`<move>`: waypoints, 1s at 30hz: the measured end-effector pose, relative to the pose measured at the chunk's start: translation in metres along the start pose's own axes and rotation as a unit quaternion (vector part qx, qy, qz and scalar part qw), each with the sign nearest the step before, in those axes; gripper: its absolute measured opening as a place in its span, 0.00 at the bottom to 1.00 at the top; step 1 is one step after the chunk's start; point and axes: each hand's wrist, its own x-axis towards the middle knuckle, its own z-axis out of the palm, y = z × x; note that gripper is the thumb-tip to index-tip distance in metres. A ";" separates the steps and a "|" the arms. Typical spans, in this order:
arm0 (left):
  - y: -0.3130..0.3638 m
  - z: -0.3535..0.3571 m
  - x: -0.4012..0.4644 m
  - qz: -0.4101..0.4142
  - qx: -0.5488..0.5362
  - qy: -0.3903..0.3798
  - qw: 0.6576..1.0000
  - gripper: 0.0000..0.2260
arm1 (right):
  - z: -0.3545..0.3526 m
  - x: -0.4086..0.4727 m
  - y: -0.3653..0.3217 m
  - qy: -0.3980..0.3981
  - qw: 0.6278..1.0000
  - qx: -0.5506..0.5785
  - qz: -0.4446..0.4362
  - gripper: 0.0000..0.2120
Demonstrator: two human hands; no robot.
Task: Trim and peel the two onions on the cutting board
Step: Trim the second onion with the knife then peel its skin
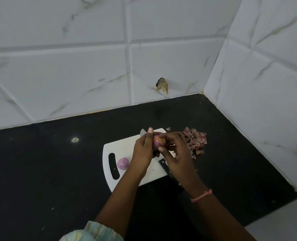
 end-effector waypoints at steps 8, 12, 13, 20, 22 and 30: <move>0.002 -0.001 -0.007 0.078 0.065 -0.026 0.995 0.15 | -0.014 0.012 -0.011 -0.057 0.997 -0.041 -0.017 0.18; 0.002 0.002 -0.009 0.091 0.058 0.008 0.994 0.13 | -0.012 0.014 -0.013 -0.056 0.997 -0.043 -0.016 0.17; 0.002 0.003 -0.008 0.086 0.054 0.014 0.995 0.13 | -0.012 0.014 -0.014 -0.057 0.997 -0.047 -0.017 0.17; 0.000 0.002 -0.005 0.074 0.065 0.028 0.995 0.16 | -0.014 0.014 -0.014 -0.070 0.996 -0.040 -0.025 0.08; 0.002 0.001 -0.006 0.073 0.062 0.026 0.995 0.15 | -0.015 0.014 -0.014 -0.064 0.997 -0.027 -0.015 0.07; 0.006 0.002 -0.012 0.112 0.070 0.020 0.991 0.14 | -0.009 0.015 -0.017 -0.007 1.000 -0.008 -0.013 0.06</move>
